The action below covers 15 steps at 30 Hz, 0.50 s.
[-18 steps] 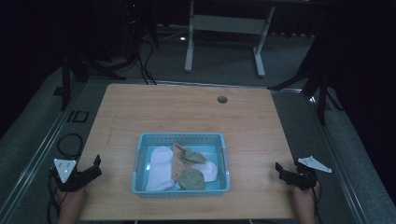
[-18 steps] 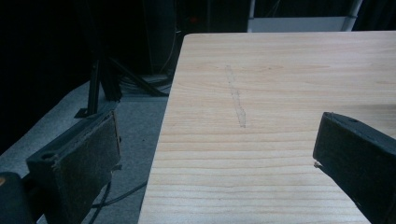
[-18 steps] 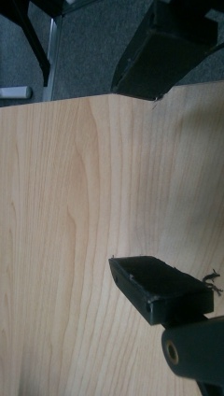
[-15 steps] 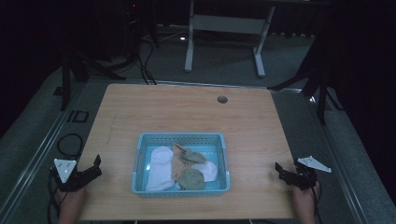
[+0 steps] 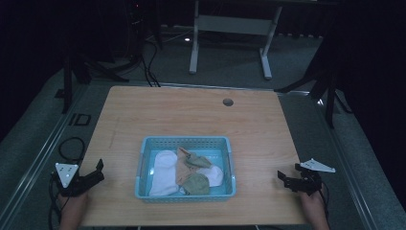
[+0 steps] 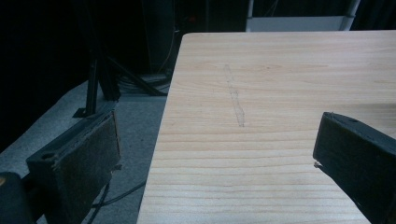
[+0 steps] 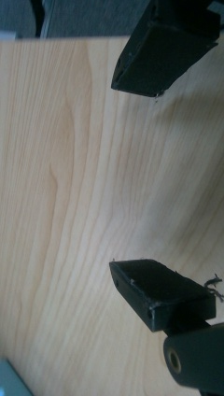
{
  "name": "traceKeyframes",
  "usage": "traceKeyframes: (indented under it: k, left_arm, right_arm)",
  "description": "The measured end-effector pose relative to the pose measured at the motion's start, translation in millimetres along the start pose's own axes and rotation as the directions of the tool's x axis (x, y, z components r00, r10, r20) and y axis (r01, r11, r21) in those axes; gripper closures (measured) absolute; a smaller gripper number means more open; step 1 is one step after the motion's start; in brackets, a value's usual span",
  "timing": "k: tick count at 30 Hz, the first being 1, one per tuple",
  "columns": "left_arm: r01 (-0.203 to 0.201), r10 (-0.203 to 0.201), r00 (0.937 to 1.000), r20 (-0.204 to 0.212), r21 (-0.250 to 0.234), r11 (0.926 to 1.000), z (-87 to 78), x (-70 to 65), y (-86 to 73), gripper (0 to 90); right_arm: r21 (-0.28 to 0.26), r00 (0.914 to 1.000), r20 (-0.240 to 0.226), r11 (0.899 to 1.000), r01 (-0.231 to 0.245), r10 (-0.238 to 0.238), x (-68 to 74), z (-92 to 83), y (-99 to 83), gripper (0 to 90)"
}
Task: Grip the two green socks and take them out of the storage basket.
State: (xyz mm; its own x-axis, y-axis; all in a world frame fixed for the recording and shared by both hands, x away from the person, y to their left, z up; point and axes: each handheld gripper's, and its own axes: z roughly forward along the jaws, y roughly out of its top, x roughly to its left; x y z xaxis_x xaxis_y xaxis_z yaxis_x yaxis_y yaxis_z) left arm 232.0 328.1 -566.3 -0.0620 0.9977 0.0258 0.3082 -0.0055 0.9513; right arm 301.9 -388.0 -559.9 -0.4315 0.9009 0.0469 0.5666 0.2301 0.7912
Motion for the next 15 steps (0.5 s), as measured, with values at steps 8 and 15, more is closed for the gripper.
traceKeyframes:
  k: [8,15]
  left_arm:
    - [0.002,-0.002,1.0000,0.006,0.006,1.0000,0.3,0.4,0.2,0.4]
    - [0.005,-0.005,0.9999,0.013,0.005,1.0000,0.2,0.8,0.1,0.4]
  right_arm:
    - [0.095,0.9802,-0.177,0.990,0.106,-0.088,3.6,2.8,3.8,12.0]
    - [0.156,0.9556,-0.275,0.976,0.153,-0.105,8.7,1.5,10.6,12.4]
